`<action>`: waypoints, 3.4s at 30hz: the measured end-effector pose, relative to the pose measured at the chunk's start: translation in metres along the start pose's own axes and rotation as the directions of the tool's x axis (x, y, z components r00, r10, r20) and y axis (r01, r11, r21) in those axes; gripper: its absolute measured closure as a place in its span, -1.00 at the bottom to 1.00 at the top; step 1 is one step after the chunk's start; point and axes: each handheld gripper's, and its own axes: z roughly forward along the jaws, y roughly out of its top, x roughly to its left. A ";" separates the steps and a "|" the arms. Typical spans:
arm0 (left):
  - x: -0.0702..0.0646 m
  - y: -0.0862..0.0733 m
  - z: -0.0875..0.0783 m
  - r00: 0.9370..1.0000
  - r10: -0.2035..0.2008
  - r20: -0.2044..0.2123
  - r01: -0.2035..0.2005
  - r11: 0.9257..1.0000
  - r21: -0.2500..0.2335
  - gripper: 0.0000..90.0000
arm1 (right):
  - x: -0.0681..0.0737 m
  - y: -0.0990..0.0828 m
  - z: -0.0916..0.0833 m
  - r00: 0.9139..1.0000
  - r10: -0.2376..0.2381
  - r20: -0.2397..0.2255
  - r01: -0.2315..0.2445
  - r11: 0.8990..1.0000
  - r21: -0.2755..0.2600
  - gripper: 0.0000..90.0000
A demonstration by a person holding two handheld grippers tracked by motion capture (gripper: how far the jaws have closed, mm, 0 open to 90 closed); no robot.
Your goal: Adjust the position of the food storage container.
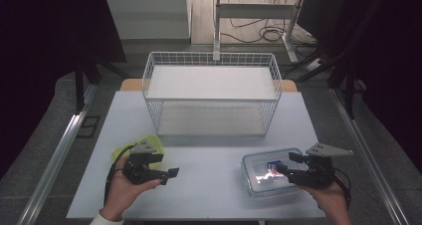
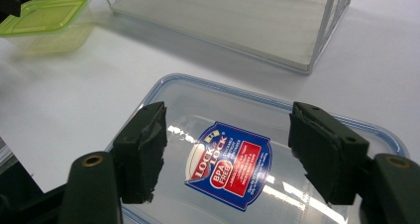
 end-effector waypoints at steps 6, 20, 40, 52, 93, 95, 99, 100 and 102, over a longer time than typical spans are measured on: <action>0.004 -0.002 -0.002 1.000 -0.005 0.007 0.005 1.000 -0.001 -0.51 | 0.003 0.001 -0.003 1.000 -0.016 -0.013 0.016 1.000 -0.013 -0.02; 0.005 -0.004 -0.002 1.000 0.002 0.004 -0.002 1.000 0.013 -0.51 | 0.015 -0.002 -0.008 0.991 -0.092 -0.100 0.099 0.993 0.070 0.93; 0.004 -0.004 0.003 1.000 0.006 0.008 -0.006 1.000 0.028 -0.51 | 0.056 -0.040 0.022 0.946 -0.188 -0.263 0.269 0.909 0.318 0.99; 0.003 -0.006 0.008 1.000 0.009 0.013 -0.010 0.999 0.043 -0.51 | 0.056 -0.039 0.041 0.955 -0.187 -0.232 0.253 0.920 0.300 0.99; 0.002 -0.011 0.010 1.000 0.001 0.001 -0.001 0.999 0.054 -0.51 | -0.071 -0.045 -0.010 0.957 0.105 0.271 -0.168 0.961 0.219 0.99; 0.003 -0.011 0.009 1.000 -0.002 -0.001 0.002 0.999 0.050 -0.51 | -0.070 -0.045 -0.009 0.958 0.104 0.267 -0.166 0.961 0.223 0.99; 0.004 -0.011 0.007 1.000 -0.001 0.000 0.001 0.999 0.046 -0.51 | -0.066 -0.044 -0.007 0.956 0.087 0.280 -0.154 0.961 0.228 0.99; 0.004 -0.011 0.007 1.000 0.002 -0.001 -0.002 0.999 0.048 -0.51 | -0.066 -0.043 -0.007 0.956 0.087 0.280 -0.154 0.961 0.230 0.99; 0.004 -0.011 0.007 1.000 0.001 -0.002 0.000 0.999 0.047 -0.51 | -0.065 -0.044 -0.007 0.955 0.088 0.282 -0.156 0.961 0.227 0.99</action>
